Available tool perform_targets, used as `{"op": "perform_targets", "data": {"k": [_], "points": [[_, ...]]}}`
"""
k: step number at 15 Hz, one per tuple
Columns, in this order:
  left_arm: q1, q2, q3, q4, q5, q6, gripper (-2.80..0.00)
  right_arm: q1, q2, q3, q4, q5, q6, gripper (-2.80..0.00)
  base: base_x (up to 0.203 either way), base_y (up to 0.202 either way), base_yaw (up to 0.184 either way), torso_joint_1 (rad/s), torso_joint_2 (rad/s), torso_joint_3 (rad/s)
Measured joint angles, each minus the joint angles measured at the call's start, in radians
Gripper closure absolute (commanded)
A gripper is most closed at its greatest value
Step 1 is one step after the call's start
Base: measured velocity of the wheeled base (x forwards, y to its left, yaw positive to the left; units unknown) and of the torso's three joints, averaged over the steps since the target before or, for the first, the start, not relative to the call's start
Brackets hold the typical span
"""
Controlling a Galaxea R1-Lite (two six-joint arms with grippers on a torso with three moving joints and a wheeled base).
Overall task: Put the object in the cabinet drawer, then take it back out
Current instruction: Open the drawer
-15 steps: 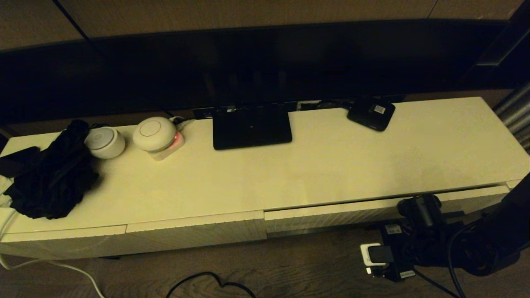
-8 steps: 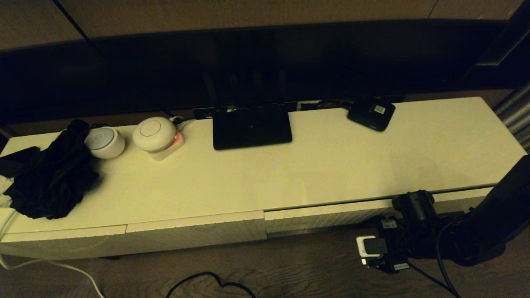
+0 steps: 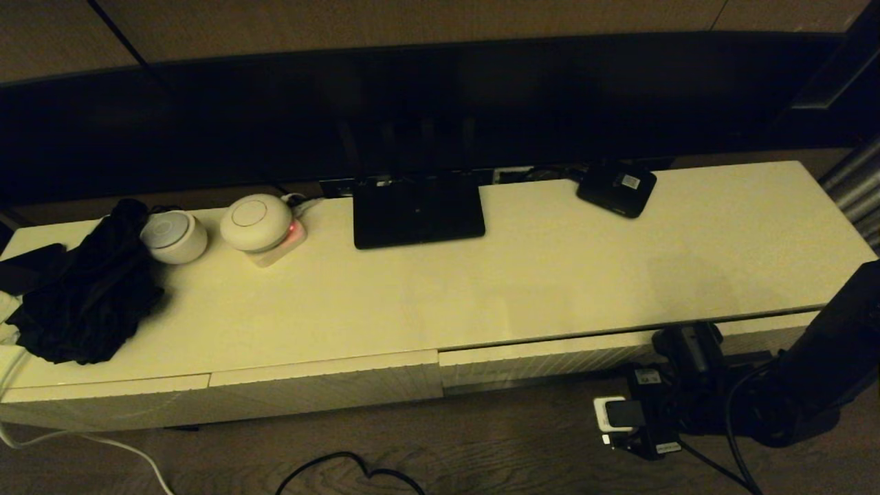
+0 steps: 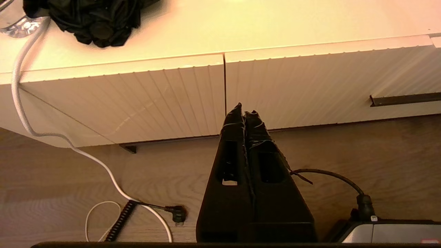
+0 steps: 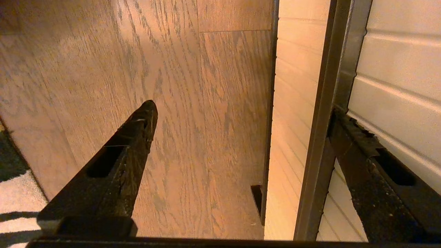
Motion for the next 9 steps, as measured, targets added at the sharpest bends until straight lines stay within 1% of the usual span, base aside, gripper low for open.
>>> {"op": "perform_targets", "data": {"k": [9], "points": [[0.000, 0.000, 0.000, 0.000, 0.000, 0.000, 0.00, 0.004, -0.007, 0.098, 0.001, 0.031, -0.004, -2.80, 0.000, 0.000, 0.000, 0.000, 0.00, 0.000]]}}
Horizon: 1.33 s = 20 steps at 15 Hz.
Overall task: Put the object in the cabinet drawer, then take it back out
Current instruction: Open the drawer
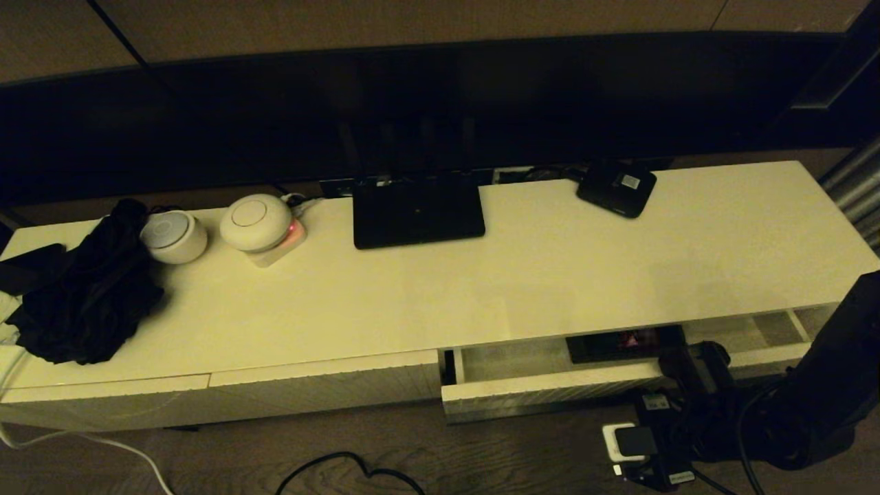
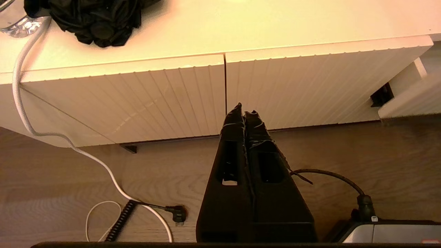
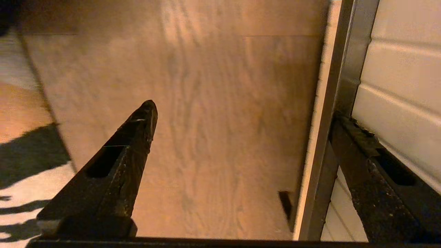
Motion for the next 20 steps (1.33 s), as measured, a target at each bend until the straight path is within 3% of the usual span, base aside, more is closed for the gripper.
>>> {"op": "perform_targets", "data": {"k": [15, 20], "points": [[0.000, 0.000, 0.000, 0.000, 0.000, 0.000, 0.00, 0.011, -0.096, 0.227, -0.018, 0.043, 0.001, -2.80, 0.000, 0.000, 0.000, 0.000, 0.00, 0.000], [-0.001, 0.000, 0.000, 0.000, -0.001, 0.000, 0.00, 0.010, -0.132, 0.246, -0.044, 0.052, 0.005, -2.80, 0.000, 0.000, 0.000, 0.000, 0.00, 0.000]]}}
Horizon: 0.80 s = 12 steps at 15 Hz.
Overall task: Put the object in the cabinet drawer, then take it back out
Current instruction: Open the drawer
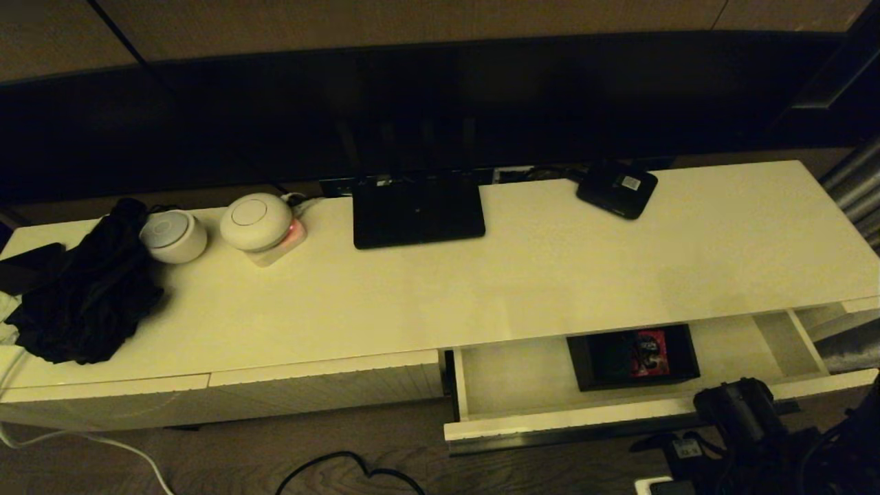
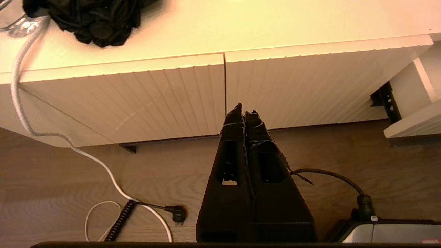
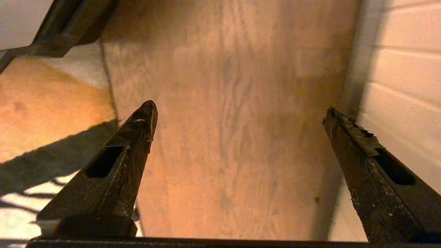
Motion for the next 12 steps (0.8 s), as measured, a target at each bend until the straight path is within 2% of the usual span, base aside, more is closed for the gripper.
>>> {"op": "perform_targets", "data": {"k": [2, 3, 5, 8, 10, 12], "points": [[0.001, 0.000, 0.000, 0.000, 0.000, 0.000, 0.00, -0.001, -0.043, 0.008, 0.004, 0.003, 0.001, -2.80, 0.000, 0.000, 0.000, 0.000, 0.00, 0.000], [0.001, 0.000, 0.000, 0.000, 0.000, 0.000, 0.00, -0.001, -0.070, 0.015, 0.007, 0.003, 0.001, 0.00, 0.000, 0.000, 0.000, 0.000, 0.00, 0.000], [0.000, 0.000, 0.000, 0.000, 0.000, 0.000, 0.00, -0.001, -0.132, 0.033, 0.028, 0.002, 0.001, 0.00, 0.000, 0.000, 0.000, 0.000, 0.00, 0.000], [0.000, 0.000, 0.000, 0.000, 0.000, 0.000, 0.00, -0.002, -0.250, 0.044, 0.132, -0.001, 0.002, 0.00, 0.000, 0.000, 0.000, 0.000, 0.00, 0.000], [0.000, 0.000, 0.000, 0.000, 0.000, 0.000, 0.00, -0.007, -0.357, 0.038, 0.251, -0.003, 0.006, 0.00, 0.000, 0.000, 0.000, 0.000, 0.00, 0.000], [0.000, 0.000, 0.000, 0.000, 0.000, 0.000, 0.00, -0.013, -0.486, 0.017, 0.417, 0.000, 0.045, 0.00, 0.000, 0.000, 0.000, 0.000, 0.00, 0.000]]}}
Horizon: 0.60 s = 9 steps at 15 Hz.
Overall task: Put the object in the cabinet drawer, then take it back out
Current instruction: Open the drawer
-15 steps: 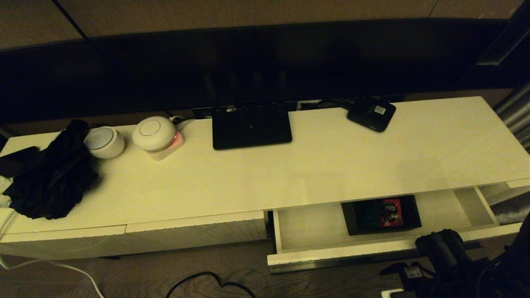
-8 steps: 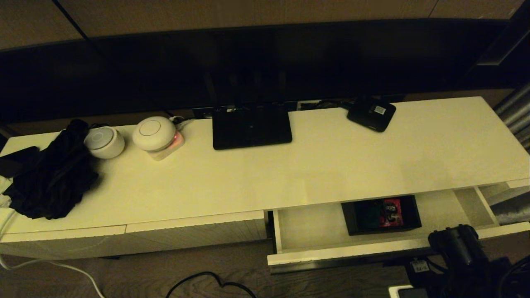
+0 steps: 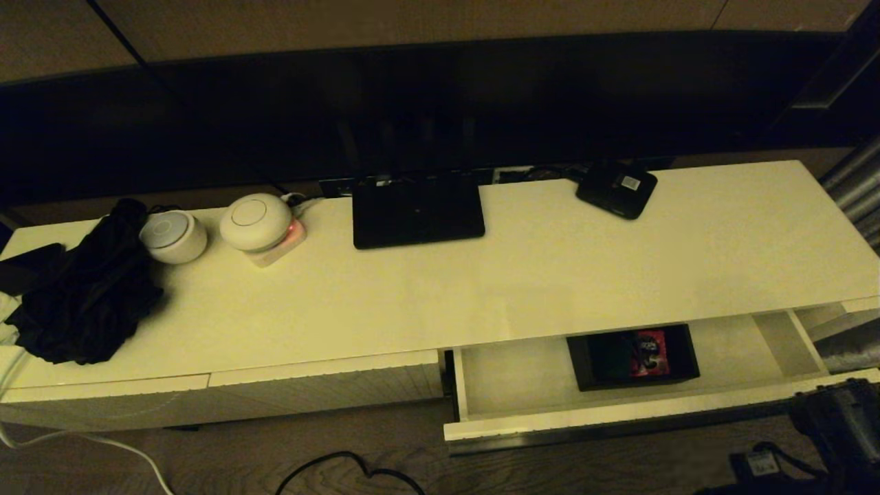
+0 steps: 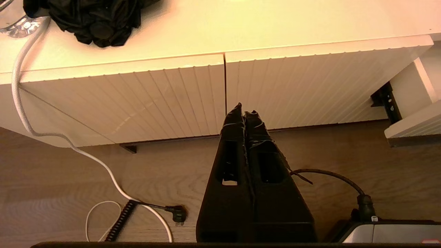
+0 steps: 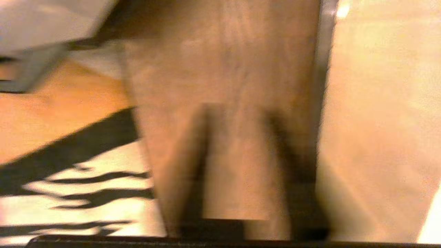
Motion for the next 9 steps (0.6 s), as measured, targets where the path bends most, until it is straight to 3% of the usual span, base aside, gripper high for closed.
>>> {"op": "perform_targets", "data": {"k": [2, 4, 7, 9], "points": [[0.001, 0.000, 0.000, 0.000, 0.000, 0.000, 0.00, -0.002, -0.140, -0.041, 0.198, 0.003, 0.077, 0.00, 0.000, 0.000, 0.000, 0.000, 0.00, 0.000], [0.001, 0.000, 0.000, 0.000, 0.000, 0.000, 0.00, -0.005, -0.281, -0.110, 0.419, 0.008, 0.208, 0.00, 0.000, 0.000, 0.000, 0.000, 0.00, 0.000], [0.000, 0.000, 0.000, 0.000, 0.000, 0.000, 0.00, -0.007, -0.421, -0.255, 0.713, 0.023, 0.534, 0.00, 0.000, 0.000, 0.000, 0.000, 0.00, 0.000], [0.001, 0.000, 0.000, 0.000, 0.000, 0.000, 0.00, -0.007, -0.449, -0.322, 0.775, 0.022, 0.777, 0.00, 0.000, 0.000, 0.000, 0.000, 0.00, 0.000]]}}
